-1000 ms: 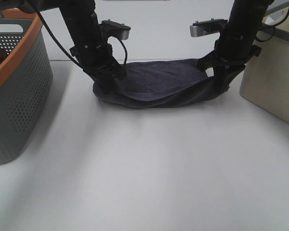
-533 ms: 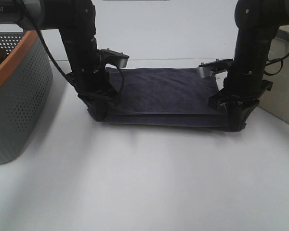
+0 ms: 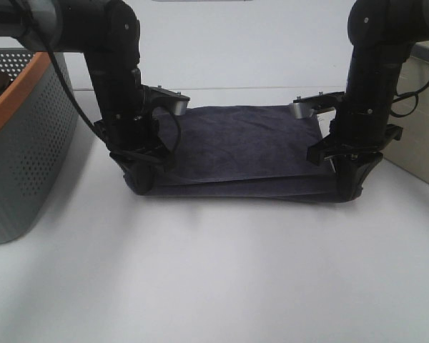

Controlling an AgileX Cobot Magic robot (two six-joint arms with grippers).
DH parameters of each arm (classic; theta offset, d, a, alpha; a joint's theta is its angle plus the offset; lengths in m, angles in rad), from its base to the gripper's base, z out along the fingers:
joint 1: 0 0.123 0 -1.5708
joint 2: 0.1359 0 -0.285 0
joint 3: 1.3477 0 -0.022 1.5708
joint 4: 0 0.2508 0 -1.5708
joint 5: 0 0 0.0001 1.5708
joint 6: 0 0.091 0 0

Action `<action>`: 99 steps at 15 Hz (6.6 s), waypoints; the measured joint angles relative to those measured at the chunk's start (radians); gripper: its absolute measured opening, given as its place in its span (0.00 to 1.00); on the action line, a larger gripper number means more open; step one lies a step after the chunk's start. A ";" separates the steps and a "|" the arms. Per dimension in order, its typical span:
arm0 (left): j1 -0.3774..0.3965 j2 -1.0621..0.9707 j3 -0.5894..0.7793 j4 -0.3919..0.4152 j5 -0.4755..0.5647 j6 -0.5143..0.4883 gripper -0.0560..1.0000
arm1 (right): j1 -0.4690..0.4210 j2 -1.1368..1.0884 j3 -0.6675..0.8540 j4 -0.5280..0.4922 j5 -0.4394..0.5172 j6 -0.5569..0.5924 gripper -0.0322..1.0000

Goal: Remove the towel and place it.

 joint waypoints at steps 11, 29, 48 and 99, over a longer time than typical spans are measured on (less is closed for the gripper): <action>0.000 0.000 0.000 0.015 0.001 0.022 0.05 | 0.000 0.000 0.000 0.006 0.000 0.136 0.51; -0.026 -0.149 0.003 0.104 0.005 -0.235 0.76 | 0.000 -0.248 0.000 0.006 0.001 0.294 0.51; 0.486 -0.774 0.238 0.203 0.010 -0.398 0.76 | -0.325 -0.688 0.000 -0.154 0.005 0.451 0.51; 0.445 -2.296 1.282 0.147 -0.158 -0.375 0.76 | -0.325 -2.143 1.000 -0.044 -0.143 0.264 0.51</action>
